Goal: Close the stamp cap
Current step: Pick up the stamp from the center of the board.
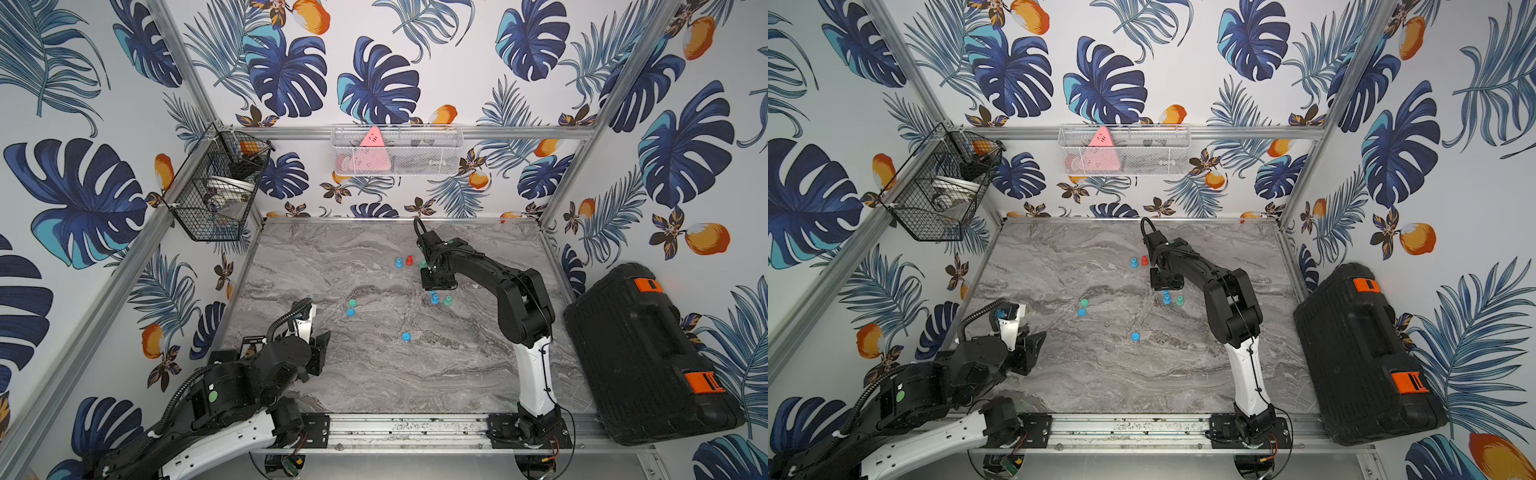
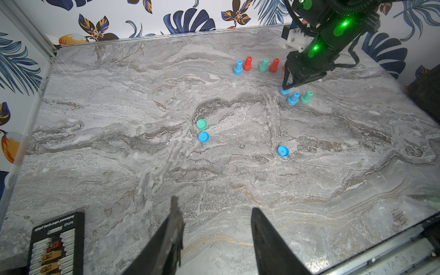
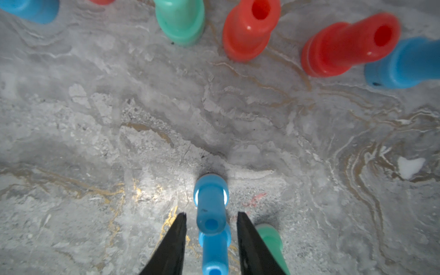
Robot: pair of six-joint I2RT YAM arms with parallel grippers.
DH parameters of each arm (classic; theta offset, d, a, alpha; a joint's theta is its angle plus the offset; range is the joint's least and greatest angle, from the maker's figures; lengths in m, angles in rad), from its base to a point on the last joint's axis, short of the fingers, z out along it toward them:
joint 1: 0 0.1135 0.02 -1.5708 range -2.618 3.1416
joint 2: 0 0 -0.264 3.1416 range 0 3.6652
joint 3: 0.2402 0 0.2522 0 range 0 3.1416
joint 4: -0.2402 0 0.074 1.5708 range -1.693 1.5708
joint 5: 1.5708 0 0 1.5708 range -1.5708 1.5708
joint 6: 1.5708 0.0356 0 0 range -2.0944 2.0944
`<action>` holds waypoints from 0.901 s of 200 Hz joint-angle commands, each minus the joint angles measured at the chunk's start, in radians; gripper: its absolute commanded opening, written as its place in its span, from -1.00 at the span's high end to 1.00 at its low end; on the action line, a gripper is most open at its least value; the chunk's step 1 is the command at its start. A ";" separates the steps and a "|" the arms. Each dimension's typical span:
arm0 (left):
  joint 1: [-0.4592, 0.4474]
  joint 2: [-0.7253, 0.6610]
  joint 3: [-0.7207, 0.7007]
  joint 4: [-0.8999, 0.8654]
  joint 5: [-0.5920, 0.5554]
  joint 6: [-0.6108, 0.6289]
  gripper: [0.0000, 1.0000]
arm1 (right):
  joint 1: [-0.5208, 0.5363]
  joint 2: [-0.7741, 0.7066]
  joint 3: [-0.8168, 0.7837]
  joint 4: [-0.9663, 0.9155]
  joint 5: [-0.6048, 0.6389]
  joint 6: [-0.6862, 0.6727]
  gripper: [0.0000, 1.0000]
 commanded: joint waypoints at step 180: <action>-0.001 -0.007 -0.002 0.015 -0.022 -0.005 -0.02 | 0.001 0.019 0.025 -0.024 0.019 -0.008 0.51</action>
